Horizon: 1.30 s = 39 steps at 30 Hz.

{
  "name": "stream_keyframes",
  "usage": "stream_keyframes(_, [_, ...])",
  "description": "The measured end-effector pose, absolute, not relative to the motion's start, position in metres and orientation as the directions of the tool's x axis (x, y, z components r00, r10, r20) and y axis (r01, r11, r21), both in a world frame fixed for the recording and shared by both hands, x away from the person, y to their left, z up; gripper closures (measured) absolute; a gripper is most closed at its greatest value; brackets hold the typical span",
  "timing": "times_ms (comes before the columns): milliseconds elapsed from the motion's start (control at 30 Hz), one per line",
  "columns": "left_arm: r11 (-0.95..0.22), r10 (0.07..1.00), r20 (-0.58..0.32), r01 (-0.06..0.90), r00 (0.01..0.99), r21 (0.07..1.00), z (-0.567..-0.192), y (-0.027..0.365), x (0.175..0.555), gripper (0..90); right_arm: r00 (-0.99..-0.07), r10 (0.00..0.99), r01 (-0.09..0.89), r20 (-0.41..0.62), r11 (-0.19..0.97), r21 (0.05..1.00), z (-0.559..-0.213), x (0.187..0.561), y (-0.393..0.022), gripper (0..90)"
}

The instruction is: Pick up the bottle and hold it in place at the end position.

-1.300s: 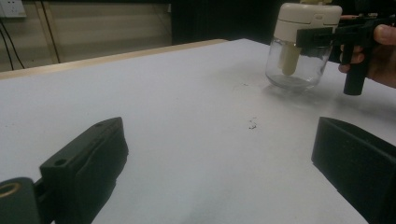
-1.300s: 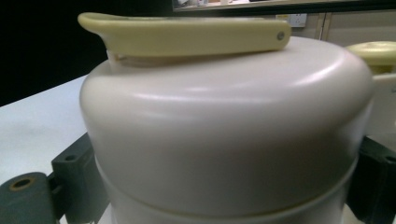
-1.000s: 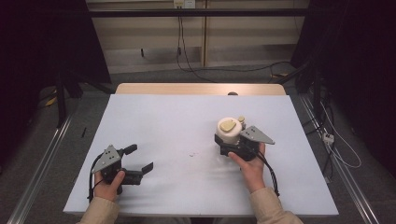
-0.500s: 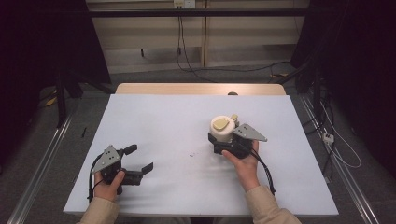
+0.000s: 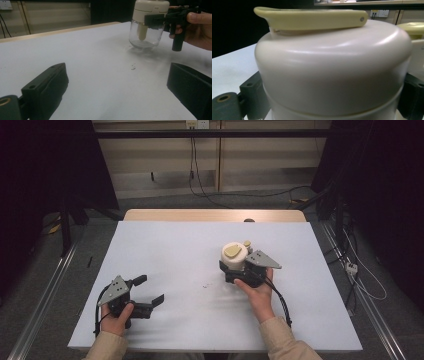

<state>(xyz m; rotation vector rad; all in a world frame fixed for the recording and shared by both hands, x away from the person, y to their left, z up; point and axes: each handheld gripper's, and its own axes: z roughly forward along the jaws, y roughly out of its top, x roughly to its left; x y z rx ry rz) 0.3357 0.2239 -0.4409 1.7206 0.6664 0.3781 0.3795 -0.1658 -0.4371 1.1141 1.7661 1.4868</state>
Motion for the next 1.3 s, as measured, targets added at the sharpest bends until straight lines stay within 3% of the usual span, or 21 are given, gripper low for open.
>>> stream_keyframes(1300, [-0.141, 0.614, -0.094, 0.226, 0.784, 0.964, -0.442, 0.226, 0.336, 2.9, -0.506, 0.858, 0.230, 0.089, 0.035, 0.973, -0.436, 0.396, -0.149, 6.7])
